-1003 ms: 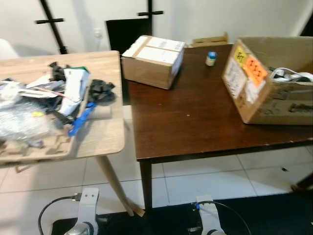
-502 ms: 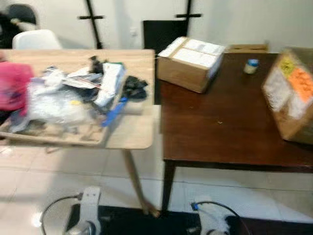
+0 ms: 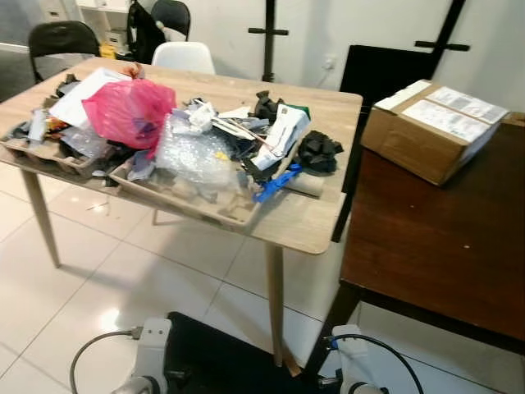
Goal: Picking trash to rubbish bin
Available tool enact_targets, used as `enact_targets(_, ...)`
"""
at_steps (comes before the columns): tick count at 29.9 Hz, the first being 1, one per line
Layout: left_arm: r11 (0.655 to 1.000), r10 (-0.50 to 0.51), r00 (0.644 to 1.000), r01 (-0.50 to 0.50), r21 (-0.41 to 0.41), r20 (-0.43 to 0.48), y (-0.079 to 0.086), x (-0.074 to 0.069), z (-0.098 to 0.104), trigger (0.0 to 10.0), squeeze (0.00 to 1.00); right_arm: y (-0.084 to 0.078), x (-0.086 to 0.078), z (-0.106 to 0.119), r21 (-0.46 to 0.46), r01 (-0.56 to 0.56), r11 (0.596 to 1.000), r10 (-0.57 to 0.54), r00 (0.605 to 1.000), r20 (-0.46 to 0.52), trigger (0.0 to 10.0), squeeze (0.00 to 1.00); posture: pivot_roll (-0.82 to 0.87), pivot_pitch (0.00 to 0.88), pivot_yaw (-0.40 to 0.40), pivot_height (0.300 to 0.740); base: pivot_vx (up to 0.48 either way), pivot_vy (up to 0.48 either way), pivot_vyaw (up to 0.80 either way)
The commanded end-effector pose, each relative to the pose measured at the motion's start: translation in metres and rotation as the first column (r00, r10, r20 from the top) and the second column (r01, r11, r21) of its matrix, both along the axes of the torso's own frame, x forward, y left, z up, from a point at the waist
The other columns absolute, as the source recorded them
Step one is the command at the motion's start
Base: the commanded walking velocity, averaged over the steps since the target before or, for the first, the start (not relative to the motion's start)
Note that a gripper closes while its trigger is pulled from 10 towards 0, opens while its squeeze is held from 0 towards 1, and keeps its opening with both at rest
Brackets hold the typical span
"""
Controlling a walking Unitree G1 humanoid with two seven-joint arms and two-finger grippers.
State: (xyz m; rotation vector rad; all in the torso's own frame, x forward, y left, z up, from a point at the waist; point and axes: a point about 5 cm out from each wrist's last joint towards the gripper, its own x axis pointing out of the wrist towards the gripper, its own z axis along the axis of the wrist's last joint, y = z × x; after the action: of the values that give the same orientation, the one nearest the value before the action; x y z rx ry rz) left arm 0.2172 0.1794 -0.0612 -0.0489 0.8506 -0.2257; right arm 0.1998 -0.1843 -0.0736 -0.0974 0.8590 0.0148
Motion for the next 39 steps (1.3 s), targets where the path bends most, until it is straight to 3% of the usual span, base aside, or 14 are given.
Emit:
enact_targets(1, 1.0, -0.018, 1.0, 0.018, 0.019, -0.021, 0.004, -0.004, -0.002, 10.0, 0.0, 0.001, -0.007, -0.004, 0.01, 0.021, 1.0, -0.021, 0.999, -0.026, 10.0, 0.0, -0.01, 0.113, 0.036, 0.74, 0.0, -0.281, 0.0)
enact_targets(5, 0.999, -0.018, 0.999, 0.019, 0.032, -0.028, 0.004, -0.002, -0.002, 10.0, 0.0, 0.001, -0.008, -0.005, 0.01, 0.025, 1.0, -0.024, 0.999, -0.026, 10.0, 0.0, -0.01, 0.113, 0.039, 0.74, 0.0, -0.48, 0.0)
enact_targets(18, 0.998, -0.031, 0.999, 0.031, 0.054, -0.015, 0.004, -0.001, -0.001, 10.0, 0.0, 0.004, -0.006, -0.004, 0.014, 0.025, 1.0, -0.025, 0.999, -0.026, 10.0, 0.0, -0.01, 0.098, 0.035, 0.74, 0.0, 0.0, 0.0)
enact_targets(24, 0.997, -0.058, 0.998, 0.058, 0.048, 0.013, 0.007, 0.0, 0.002, 10.0, 0.0, 0.007, 0.0, -0.001, -0.003, -0.049, 0.999, 0.049, 0.999, -0.005, 10.0, 0.0, -0.01, 0.093, 0.035, 0.74, 0.0, 0.0, 0.0)
enact_targets(27, 0.979, -0.202, 0.977, 0.199, 0.046, 0.062, 0.01, 0.003, 0.009, 10.0, 0.0, 0.013, 0.008, 0.004, 0.036, -0.191, 0.981, 0.191, 0.982, 0.009, 10.0, 0.0, -0.01, 0.091, 0.035, 0.74, 0.0, 0.0, 0.0)
enact_targets(28, 0.979, -0.202, 0.977, 0.199, 0.046, 0.062, 0.01, 0.003, 0.009, 10.0, 0.0, 0.013, 0.008, 0.004, 0.036, -0.191, 0.981, 0.191, 0.982, 0.009, 10.0, 0.0, -0.01, 0.091, 0.035, 0.74, 0.0, 0.0, 0.0)
enact_targets(29, 0.96, -0.279, 0.957, 0.276, 0.05, 0.081, 0.012, 0.003, 0.013, 10.0, 0.0, 0.017, 0.013, 0.008, 0.077, -0.262, 0.962, 0.26, 0.965, 0.03, 10.0, 0.0, -0.01, 0.087, 0.035, 0.74, 0.0, 0.0, 0.0)
enact_targets(30, 0.96, -0.279, 0.957, 0.276, 0.05, 0.081, 0.012, 0.003, 0.013, 10.0, 0.0, 0.017, 0.013, 0.008, 0.077, -0.262, 0.962, 0.26, 0.965, 0.03, 10.0, 0.0, -0.01, 0.087, 0.035, 0.74, 0.0, 0.0, 0.0)
enact_targets(31, 0.945, -0.327, 0.941, 0.324, 0.053, 0.091, 0.013, 0.002, 0.015, 10.0, 0.0, 0.019, 0.015, 0.011, 0.105, -0.306, 0.946, 0.302, 0.952, 0.045, 10.0, 0.0, -0.01, 0.087, 0.035, 0.74, 0.0, 0.0, 0.0)
enact_targets(32, 0.923, -0.385, 0.916, 0.384, 0.026, 0.111, 0.015, 0.001, 0.02, 10.0, 0.0, 0.023, 0.019, 0.017, 0.158, -0.393, 0.906, 0.385, 0.919, 0.083, 10.0, 0.0, -0.01, 0.089, 0.034, 0.74, 0.0, 0.0, 0.0)
enact_targets(34, 0.878, -0.463, 0.87, 0.477, -0.049, 0.168, 0.02, 0.002, 0.036, 10.0, 0.0, 0.028, 0.027, 0.035, 0.274, -0.564, 0.779, 0.534, 0.826, 0.182, 10.0, 0.0, -0.01, 0.092, 0.03, 0.74, 0.0, 0.0, 0.0)
enact_targets(35, 0.861, -0.485, 0.854, 0.504, -0.071, 0.187, 0.022, 0.003, 0.042, 10.0, 0.0, 0.029, 0.029, 0.042, 0.304, -0.607, 0.735, 0.568, 0.795, 0.213, 10.0, 0.0, -0.01, 0.092, 0.029, 0.74, 0.0, 0.0, 0.0)
enact_targets(36, 0.861, -0.485, 0.854, 0.504, -0.071, 0.187, 0.022, 0.003, 0.042, 10.0, 0.0, 0.029, 0.029, 0.042, 0.304, -0.607, 0.735, 0.568, 0.795, 0.213, 10.0, 0.0, -0.01, 0.092, 0.029, 0.74, 0.0, 0.0, 0.0)
enact_targets(39, 0.783, -0.577, 0.786, 0.61, -0.121, 0.224, 0.031, 0.003, 0.07, 10.0, 0.0, 0.033, 0.043, 0.086, 0.429, -0.698, 0.574, 0.59, 0.715, 0.374, 10.0, 0.0, -0.01, 0.092, 0.024, 0.74, 0.0, 0.0, 0.0)
